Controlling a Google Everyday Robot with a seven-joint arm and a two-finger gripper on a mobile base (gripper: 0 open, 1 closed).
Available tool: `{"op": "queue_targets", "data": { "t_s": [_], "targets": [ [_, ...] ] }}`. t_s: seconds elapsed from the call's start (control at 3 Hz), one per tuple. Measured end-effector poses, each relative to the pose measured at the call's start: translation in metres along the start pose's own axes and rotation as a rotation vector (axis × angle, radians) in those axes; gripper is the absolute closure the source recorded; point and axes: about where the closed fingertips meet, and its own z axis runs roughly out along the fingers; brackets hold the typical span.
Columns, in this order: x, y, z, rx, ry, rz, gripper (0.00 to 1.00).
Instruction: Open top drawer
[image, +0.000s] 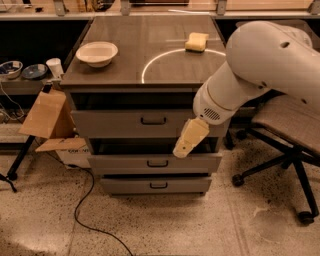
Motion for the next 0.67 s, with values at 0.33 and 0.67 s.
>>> {"op": "queue_targets", "data": {
  "t_s": [0.33,0.67],
  "targets": [
    [-0.002,-0.023,0.016,0.047,0.0,-0.022,0.0],
    [-0.008,-0.047,0.051,0.043,0.019,-0.062,0.0]
  ]
}}
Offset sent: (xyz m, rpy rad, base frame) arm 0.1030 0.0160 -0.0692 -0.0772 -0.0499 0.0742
